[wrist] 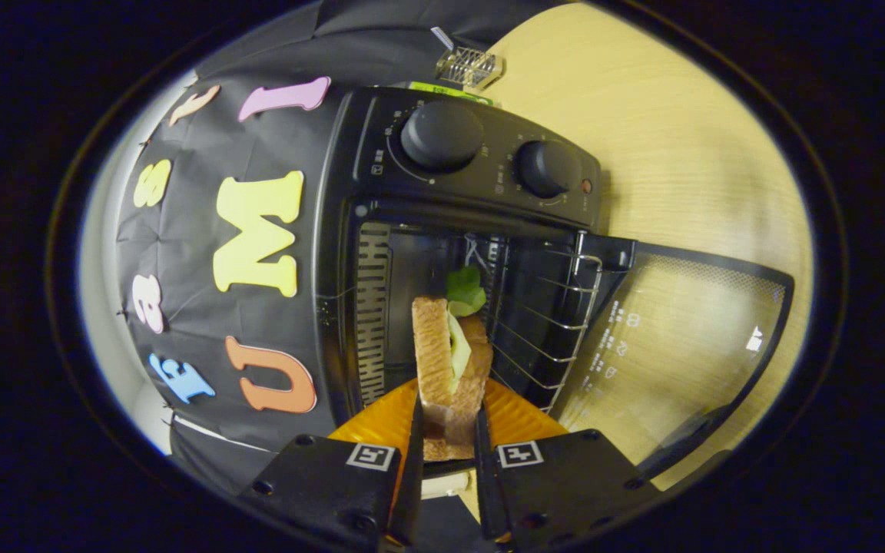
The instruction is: Open the toaster oven, put the food inside, and close the toaster oven door.
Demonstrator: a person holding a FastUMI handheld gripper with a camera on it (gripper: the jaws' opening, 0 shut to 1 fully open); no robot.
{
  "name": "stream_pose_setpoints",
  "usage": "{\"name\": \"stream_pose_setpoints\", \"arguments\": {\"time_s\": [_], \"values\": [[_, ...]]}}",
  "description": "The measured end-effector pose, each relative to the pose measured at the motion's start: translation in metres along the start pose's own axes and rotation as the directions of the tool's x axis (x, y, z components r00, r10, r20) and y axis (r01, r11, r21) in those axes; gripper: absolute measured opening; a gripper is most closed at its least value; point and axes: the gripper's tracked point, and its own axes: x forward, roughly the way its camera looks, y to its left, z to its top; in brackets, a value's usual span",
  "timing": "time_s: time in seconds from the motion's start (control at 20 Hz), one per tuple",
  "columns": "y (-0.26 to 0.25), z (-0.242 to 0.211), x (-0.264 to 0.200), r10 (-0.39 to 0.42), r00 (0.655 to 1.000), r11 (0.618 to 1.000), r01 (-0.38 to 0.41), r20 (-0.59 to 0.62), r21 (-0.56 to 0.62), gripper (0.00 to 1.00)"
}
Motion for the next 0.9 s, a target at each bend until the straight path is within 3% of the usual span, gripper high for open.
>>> {"name": "stream_pose_setpoints", "arguments": {"time_s": [0.1,0.25,0.45,0.55,0.7,0.9], "values": [[-0.001,-0.008,0.005,-0.018,1.000,0.999,0.017,-0.023,-0.035,0.36],[0.001,-0.020,0.004,-0.074,0.995,0.988,0.065,-0.060,-0.139,0.45],[-0.011,-0.053,-0.004,-0.223,0.953,0.933,0.148,-0.204,-0.329,0.85],[-0.018,-0.059,-0.013,-0.298,0.932,0.873,0.179,-0.205,-0.454,0.86],[-0.027,-0.067,-0.035,-0.385,0.899,0.747,0.173,-0.207,-0.641,0.87],[-0.028,-0.068,-0.075,-0.432,0.881,0.631,0.141,-0.195,-0.763,0.89]]}}
